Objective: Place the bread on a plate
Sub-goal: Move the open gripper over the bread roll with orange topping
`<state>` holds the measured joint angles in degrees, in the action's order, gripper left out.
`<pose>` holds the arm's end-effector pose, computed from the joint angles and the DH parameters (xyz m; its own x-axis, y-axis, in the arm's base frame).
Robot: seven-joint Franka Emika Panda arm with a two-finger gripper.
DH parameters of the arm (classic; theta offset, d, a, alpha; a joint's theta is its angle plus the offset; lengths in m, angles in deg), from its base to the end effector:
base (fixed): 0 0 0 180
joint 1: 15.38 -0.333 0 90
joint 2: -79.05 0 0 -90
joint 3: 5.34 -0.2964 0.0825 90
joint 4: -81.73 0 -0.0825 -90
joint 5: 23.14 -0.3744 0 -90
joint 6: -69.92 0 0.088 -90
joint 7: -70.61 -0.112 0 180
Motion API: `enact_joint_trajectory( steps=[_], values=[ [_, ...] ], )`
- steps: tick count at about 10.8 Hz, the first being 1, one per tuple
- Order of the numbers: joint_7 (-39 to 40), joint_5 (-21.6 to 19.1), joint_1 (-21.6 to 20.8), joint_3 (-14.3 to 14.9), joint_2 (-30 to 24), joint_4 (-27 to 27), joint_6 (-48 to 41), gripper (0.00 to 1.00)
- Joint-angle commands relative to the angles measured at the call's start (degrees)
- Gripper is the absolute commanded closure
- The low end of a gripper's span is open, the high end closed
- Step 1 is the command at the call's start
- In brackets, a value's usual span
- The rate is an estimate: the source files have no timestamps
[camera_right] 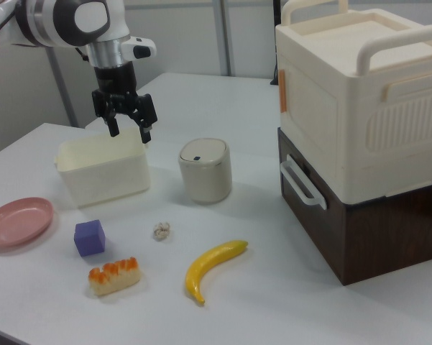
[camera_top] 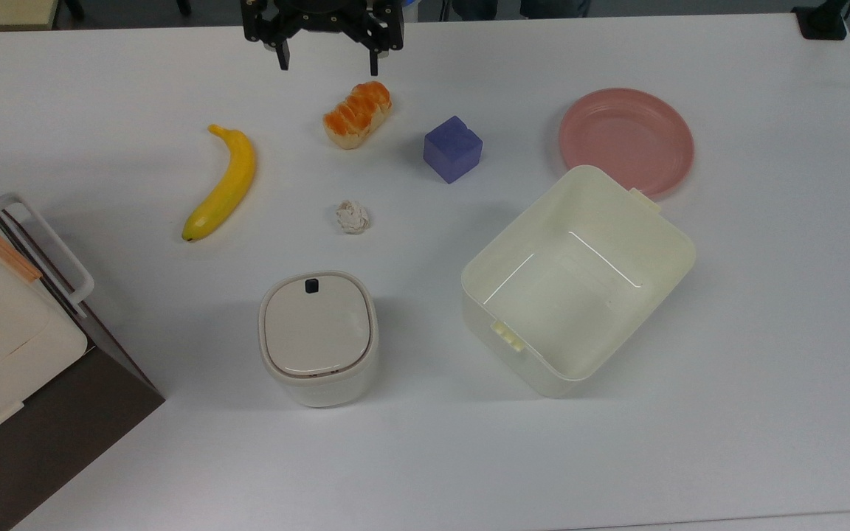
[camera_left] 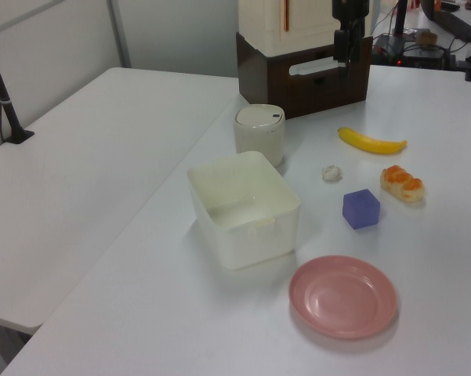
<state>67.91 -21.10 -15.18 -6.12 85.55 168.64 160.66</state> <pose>0.5769 0.0015 0.5623 0.9983 -0.0365 -0.0449 -0.0349 -0.9987 0.0362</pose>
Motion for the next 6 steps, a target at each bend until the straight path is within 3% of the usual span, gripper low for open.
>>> enact_joint_trajectory(
  steps=[1,6],
  values=[
    [0.2,-2.5,-0.7,0.3,0.1,0.8,2.6,0.0],
    [0.0,-2.5,-0.7,0.3,0.5,0.8,2.8,0.0]
  ],
)
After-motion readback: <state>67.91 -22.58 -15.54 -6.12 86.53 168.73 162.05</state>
